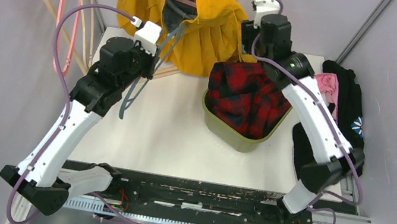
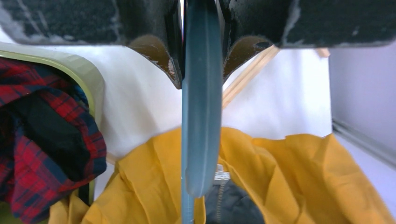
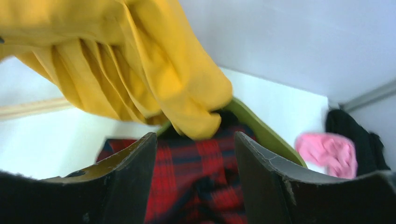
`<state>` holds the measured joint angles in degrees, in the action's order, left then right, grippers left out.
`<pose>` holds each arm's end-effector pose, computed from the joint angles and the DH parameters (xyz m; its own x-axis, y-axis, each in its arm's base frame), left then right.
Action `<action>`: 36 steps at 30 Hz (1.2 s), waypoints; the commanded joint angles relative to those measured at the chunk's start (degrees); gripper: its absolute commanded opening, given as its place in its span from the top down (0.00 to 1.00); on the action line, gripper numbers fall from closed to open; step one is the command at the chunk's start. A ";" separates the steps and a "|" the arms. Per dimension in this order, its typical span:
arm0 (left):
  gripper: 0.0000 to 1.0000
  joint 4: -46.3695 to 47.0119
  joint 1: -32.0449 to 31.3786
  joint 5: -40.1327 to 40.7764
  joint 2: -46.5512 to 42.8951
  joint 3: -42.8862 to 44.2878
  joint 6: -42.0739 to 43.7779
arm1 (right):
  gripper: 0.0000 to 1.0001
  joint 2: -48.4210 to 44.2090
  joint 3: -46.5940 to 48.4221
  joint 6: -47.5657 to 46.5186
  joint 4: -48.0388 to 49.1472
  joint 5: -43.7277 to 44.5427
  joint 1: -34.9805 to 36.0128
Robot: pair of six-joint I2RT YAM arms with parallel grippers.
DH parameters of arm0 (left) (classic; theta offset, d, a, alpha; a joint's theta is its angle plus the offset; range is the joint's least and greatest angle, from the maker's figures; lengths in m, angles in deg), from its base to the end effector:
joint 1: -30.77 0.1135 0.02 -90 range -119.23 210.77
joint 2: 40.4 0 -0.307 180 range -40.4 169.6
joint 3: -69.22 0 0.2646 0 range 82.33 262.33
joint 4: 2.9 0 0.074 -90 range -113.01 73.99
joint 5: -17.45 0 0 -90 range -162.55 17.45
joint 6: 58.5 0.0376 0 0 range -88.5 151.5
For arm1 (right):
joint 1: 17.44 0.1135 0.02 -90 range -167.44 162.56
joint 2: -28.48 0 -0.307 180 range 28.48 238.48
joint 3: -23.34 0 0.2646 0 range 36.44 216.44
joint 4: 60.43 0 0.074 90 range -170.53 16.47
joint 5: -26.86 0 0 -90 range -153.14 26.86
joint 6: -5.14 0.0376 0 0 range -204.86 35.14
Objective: Remove the skirt from the hanger
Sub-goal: Place the skirt in the bin, then place the hanger at the clothesline.
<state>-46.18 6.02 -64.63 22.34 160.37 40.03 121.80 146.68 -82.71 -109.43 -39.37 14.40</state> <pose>0.2016 -0.0872 0.4837 -0.1869 0.2479 -0.9506 0.3250 0.9287 0.1783 0.3218 0.1820 0.5171 -0.2821 -0.1347 -0.9499 -0.1485 0.9843 -0.0955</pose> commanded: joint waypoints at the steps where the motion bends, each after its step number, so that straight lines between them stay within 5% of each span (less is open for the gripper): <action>1: 0.97 -0.76 0.47 7.61 -2.31 6.70 -0.94 | 0.33 8.09 12.00 -2.36 8.04 -5.99 0.30; 9: 0.97 4.77 1.00 23.75 -2.88 6.67 0.35 | 0.35 11.68 11.46 -1.45 9.96 -7.13 -0.16; 18: 0.97 11.71 10.50 20.69 5.03 6.79 -1.02 | 0.36 8.45 8.67 3.18 11.37 -10.72 -7.06; 30: 0.97 19.41 10.95 20.16 7.25 6.36 2.08 | 0.37 5.71 3.30 3.35 12.82 -11.89 -11.67; 36: 0.97 28.67 11.81 26.14 15.54 9.24 11.43 | 0.37 5.38 1.73 4.59 13.31 -12.75 -13.46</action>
<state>-28.15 16.86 -43.14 32.33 166.73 43.22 129.60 149.24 -80.00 -99.25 -50.96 2.40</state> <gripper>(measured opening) 0.316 0.635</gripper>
